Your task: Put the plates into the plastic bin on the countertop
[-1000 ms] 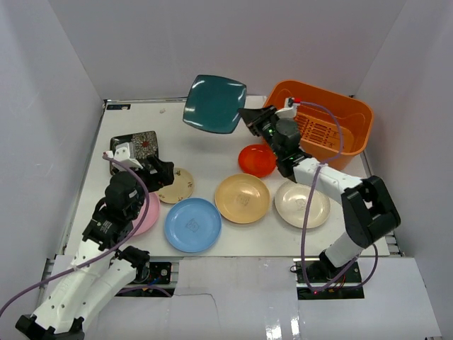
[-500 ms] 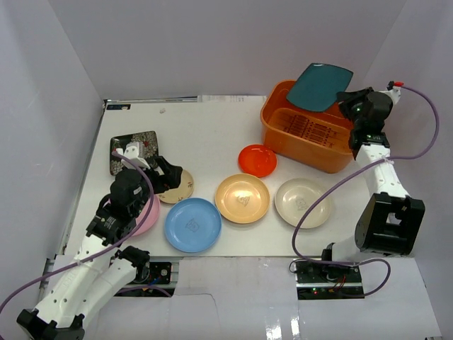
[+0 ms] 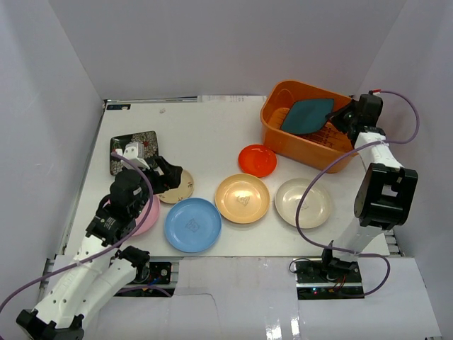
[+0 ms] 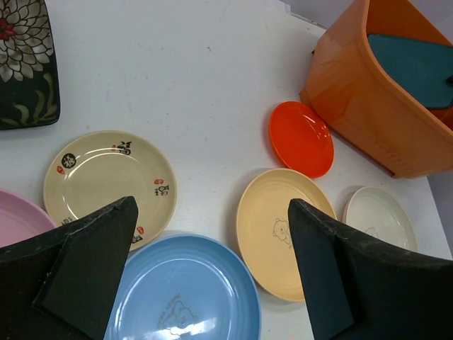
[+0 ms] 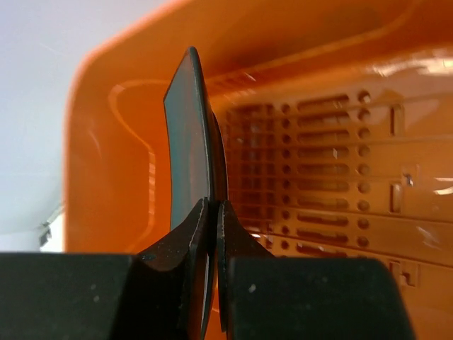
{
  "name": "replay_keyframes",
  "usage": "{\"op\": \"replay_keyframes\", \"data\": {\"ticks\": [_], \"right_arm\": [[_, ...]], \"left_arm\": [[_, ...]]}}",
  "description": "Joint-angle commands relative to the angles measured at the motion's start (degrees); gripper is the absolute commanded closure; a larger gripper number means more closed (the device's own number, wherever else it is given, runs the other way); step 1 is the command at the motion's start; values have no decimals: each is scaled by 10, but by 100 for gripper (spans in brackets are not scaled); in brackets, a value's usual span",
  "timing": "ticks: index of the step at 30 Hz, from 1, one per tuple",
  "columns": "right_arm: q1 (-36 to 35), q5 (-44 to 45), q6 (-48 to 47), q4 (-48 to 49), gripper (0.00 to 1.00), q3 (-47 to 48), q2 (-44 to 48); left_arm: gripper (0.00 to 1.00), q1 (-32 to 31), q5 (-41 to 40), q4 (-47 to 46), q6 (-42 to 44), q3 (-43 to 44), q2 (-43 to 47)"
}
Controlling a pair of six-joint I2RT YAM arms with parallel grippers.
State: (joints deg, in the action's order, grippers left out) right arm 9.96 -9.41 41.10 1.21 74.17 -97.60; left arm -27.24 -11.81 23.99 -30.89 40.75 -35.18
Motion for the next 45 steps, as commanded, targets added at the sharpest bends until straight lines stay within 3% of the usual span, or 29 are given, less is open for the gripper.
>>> {"op": "replay_keyframes", "data": {"ticks": [1, 8, 11, 12, 14, 18, 20, 22, 24, 28, 31, 33, 35, 38, 41, 45], "right_arm": [[4, -33, -2, 59, 92, 29, 3], [4, -27, -47, 11, 91, 58, -53], [4, 0, -80, -11, 72, 62, -61], [3, 5, -88, -33, 56, 61, -64], [3, 14, -99, -36, 41, 55, -63], [-1, 26, -113, -30, 23, 49, -48], [-5, 2, -110, 18, 15, 37, -23], [-13, 2, -106, 24, 0, 41, -10], [-26, -1, -110, 21, 8, 49, 9], [-63, 8, -124, 49, 8, 10, 64], [-91, 3, -130, 81, 6, -46, 110], [-122, -18, -131, 116, 0, -80, 142], [-146, -27, -140, 134, 15, -125, 171], [-187, -44, -146, 157, 29, -171, 195], [-218, -66, -150, 168, 39, -193, 209], [-255, -79, -155, 178, 41, -213, 225]], "left_arm": [[2, -3, -22, 3, -10, 0, -7], [2, -2, -72, 8, -53, 20, -59], [2, -2, -89, 6, -76, 21, -85], [2, -2, -92, 4, -82, 21, -109], [2, 0, -95, 0, -101, 20, -149], [2, 9, -109, -30, -135, 13, -195], [2, 31, -104, -50, -150, 15, -215], [2, 78, -85, -59, -162, 21, -249], [3, 145, -41, -73, -184, 24, -271], [4, 264, 18, -108, -199, 22, -313], [5, 343, 43, -129, -196, 20, -320], [5, 399, 75, -135, -190, 19, -330], [6, 430, 91, -141, -186, 18, -349], [11, 482, 127, -152, -181, 16, -379], [11, 509, 176, -177, -171, 21, -433], [14, 530, 218, -193, -168, 45, -513]]}}
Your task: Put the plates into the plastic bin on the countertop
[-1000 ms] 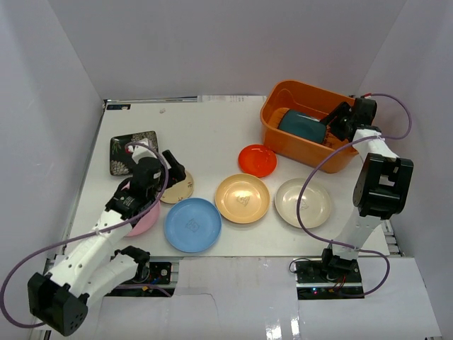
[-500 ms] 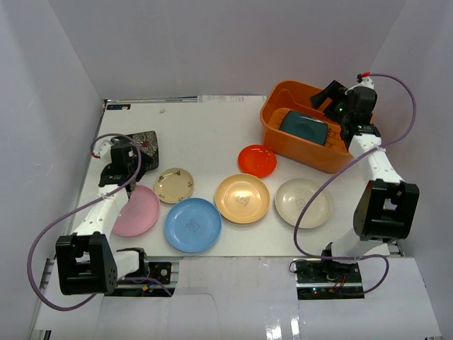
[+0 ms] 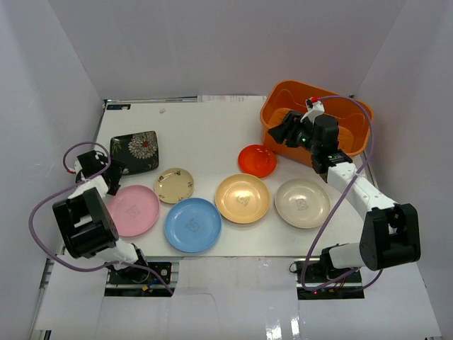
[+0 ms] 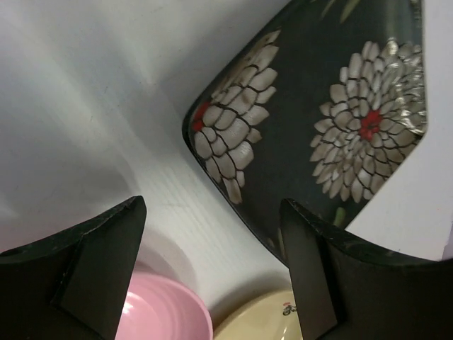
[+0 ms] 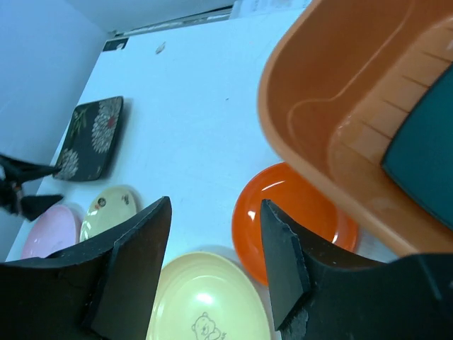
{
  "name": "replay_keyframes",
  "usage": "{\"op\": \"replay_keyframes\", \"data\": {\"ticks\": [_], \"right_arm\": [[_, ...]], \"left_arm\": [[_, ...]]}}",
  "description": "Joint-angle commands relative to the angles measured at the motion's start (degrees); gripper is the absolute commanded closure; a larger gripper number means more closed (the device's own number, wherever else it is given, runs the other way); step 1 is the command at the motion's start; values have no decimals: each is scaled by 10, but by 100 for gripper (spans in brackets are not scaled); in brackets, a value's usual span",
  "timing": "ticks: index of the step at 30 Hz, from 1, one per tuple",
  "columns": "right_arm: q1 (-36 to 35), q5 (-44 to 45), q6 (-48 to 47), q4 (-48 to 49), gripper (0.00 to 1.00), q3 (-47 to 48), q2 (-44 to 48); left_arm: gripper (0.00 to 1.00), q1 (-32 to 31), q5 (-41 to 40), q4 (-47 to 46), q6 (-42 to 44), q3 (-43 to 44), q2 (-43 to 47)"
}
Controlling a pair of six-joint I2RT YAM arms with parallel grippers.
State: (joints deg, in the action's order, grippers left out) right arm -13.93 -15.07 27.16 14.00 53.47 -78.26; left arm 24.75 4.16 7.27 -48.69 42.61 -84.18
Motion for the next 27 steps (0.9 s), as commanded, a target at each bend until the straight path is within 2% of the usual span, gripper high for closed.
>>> {"op": "replay_keyframes", "data": {"ticks": [1, 5, 6, 9, 10, 12, 13, 14, 16, 18, 19, 22, 23, 24, 25, 27], "right_arm": [[-22, -26, -16, 59, 41, -10, 35], [-61, -37, -14, 72, 41, -22, 36], [-66, -37, -13, 74, 41, -24, 32], [-92, -36, -12, 79, 41, -28, 27], [-99, -33, -12, 81, 41, -31, 22], [-112, -29, -12, 81, 41, -29, 15], [-116, -28, -11, 81, 41, -26, 12], [-120, -27, -7, 82, 40, -24, 4], [-133, -28, -4, 84, 36, -12, -10], [-146, -27, 6, 88, 28, -1, -22], [-151, -27, 11, 90, 19, 11, -36], [-174, -28, 32, 97, 9, 35, -70], [-188, -29, 38, 99, 5, 52, -80], [-195, -31, 53, 103, 2, 62, -92], [-201, -36, 65, 117, 3, 71, -119], [-216, -46, 103, 126, 6, 102, -164]], "left_arm": [[14, 13, 59, -38, 10, 28, -47], [19, 32, 76, -63, 0, 44, -112], [26, 35, 80, -73, -6, 46, -130], [38, 40, 101, -118, -23, 44, -150], [50, 40, 104, -131, -26, 46, -157], [62, 40, 114, -144, -28, 48, -173], [74, 40, 120, -146, -26, 55, -178], [90, 41, 123, -148, -26, 56, -180], [100, 40, 131, -156, -28, 55, -174], [100, 41, 136, -174, -33, 50, -147], [100, 40, 149, -181, -42, 49, -135], [100, 40, 175, -206, -64, 52, -77], [100, 40, 200, -222, -98, 43, -60], [100, 39, 218, -266, -118, 35, -44], [100, 36, 235, -287, -157, 28, -17], [100, 22, 273, -330, -179, 13, 6]]}}
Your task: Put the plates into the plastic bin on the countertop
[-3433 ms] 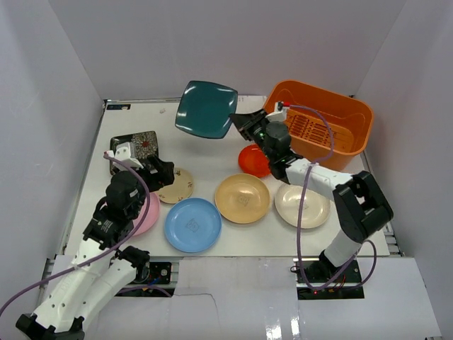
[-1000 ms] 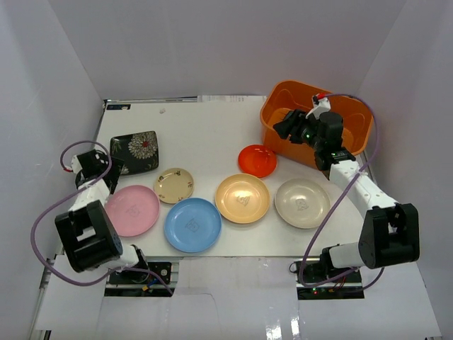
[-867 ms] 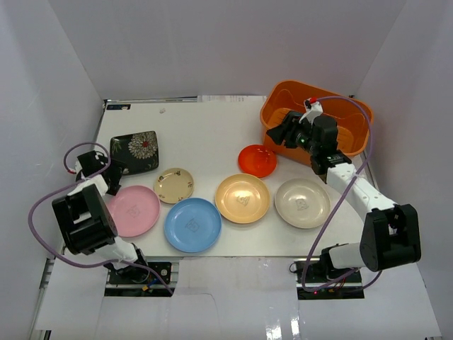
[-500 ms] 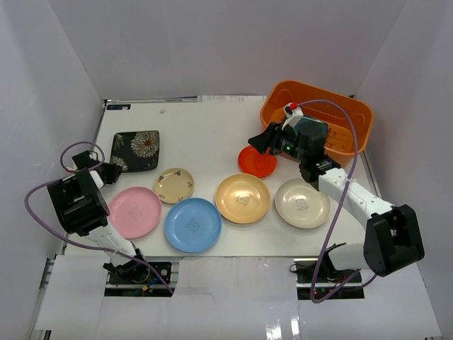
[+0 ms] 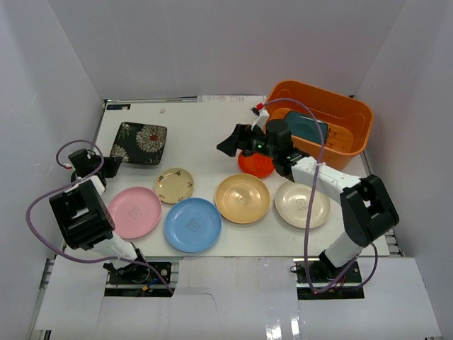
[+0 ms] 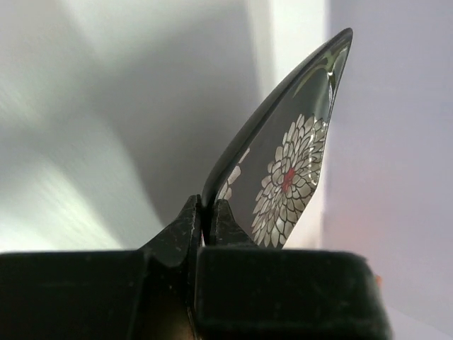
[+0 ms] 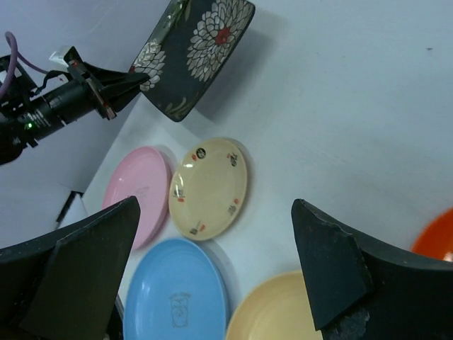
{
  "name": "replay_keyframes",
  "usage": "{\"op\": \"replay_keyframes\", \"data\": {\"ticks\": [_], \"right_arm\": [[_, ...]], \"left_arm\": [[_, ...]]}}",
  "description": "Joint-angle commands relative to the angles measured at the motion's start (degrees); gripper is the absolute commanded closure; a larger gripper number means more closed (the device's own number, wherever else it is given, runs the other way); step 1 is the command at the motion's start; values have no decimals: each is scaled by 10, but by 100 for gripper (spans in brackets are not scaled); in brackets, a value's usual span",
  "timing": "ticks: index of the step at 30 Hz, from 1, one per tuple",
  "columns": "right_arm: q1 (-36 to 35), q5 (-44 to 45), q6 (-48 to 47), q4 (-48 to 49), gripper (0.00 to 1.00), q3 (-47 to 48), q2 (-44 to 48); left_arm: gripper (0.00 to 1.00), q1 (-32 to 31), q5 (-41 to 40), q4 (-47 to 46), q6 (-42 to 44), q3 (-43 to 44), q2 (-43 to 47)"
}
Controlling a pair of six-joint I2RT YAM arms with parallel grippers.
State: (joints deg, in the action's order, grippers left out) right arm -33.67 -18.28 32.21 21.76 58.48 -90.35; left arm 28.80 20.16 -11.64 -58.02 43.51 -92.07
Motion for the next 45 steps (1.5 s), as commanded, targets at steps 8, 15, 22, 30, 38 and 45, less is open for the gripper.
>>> {"op": "replay_keyframes", "data": {"ticks": [8, 15, 22, 30, 38, 45], "right_arm": [[-47, 4, 102, 30, 10, 189, -155], [-47, 47, 106, -4, 8, 224, -183], [-48, 105, 125, 21, 90, 161, -133], [-10, 122, 112, -4, 92, 156, -34], [253, -14, 139, -78, 92, 219, 9], [437, -82, 97, -206, 92, 304, -48]], "left_arm": [[100, -138, 150, -158, -127, -49, 151], [100, -191, 196, -225, -181, -102, 185], [77, -211, 223, -216, -187, -90, 225], [8, -252, 269, -127, -109, -42, 218], [2, -413, 259, 68, 95, 38, 242], [2, -550, 219, 161, 266, 83, 280]]}}
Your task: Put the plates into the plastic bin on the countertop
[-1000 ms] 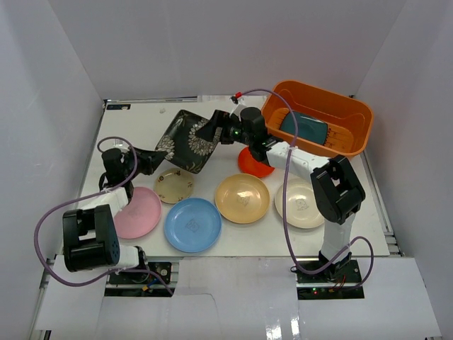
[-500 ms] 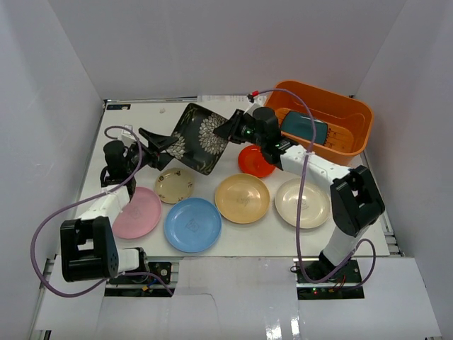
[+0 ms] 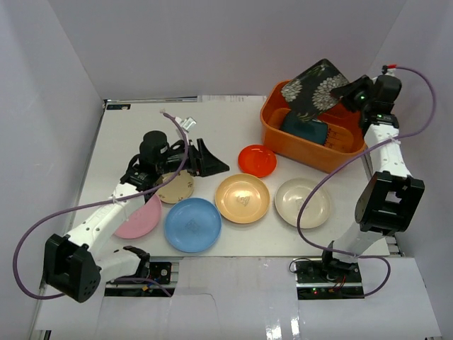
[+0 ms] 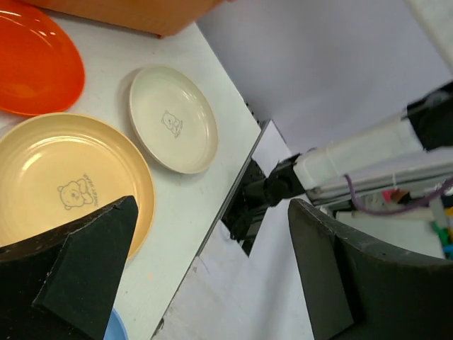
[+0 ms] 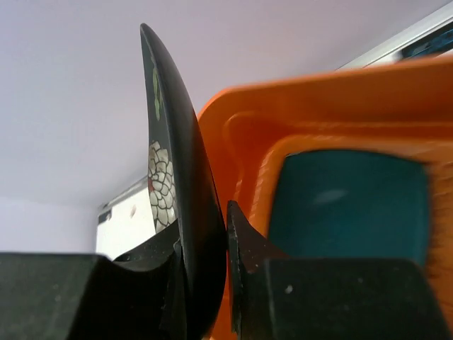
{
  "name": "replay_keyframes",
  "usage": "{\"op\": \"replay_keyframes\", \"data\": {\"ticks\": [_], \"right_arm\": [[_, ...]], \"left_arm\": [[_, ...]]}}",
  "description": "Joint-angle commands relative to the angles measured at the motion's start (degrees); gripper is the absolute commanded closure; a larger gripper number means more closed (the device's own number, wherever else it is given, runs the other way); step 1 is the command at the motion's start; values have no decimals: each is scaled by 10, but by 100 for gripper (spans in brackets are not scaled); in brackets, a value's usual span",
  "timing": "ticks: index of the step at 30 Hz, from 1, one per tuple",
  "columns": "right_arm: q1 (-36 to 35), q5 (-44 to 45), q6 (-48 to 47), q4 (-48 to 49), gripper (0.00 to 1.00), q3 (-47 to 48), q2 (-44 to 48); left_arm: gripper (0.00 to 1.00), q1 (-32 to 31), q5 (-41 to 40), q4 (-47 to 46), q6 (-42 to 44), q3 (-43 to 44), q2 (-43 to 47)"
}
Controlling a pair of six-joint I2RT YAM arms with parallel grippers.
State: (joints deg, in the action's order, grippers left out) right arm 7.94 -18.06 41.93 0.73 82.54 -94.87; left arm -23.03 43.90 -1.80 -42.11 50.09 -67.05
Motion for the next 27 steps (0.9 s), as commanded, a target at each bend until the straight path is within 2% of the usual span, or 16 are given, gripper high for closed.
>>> {"op": "replay_keyframes", "data": {"ticks": [1, 5, 8, 12, 17, 19, 22, 23, 25, 26, 27], "right_arm": [[30, -90, -4, -5, 92, 71, -13], [57, -107, -33, -47, 92, 109, -68], [58, -101, -54, -68, 92, 119, -95], [58, -95, -75, -80, 92, 107, -117], [57, -83, -91, -90, 92, 101, -143], [57, -74, -103, -96, 87, 103, -150], [57, -48, -120, -120, 69, 102, -154], [57, -41, -134, -127, 53, 102, -154], [54, -15, -151, -152, 41, 110, -155], [51, 5, -170, -162, 32, 115, -156], [48, 17, -178, -179, 26, 119, -155]], "left_arm": [[2, -58, -26, 68, 120, 18, 35], [2, -121, -93, 109, 174, 18, 57], [2, -140, -137, 127, 193, 19, 64], [2, -152, -190, 156, 212, 29, 68], [2, -157, -210, 158, 220, 29, 74], [2, -158, -210, 158, 221, 30, 70], [2, -159, -215, 160, 222, 29, 68], [2, -159, -217, 160, 222, 29, 67], [2, -159, -227, 164, 223, 31, 66], [2, -159, -231, 165, 224, 32, 65], [2, -159, -239, 168, 224, 32, 63]]}}
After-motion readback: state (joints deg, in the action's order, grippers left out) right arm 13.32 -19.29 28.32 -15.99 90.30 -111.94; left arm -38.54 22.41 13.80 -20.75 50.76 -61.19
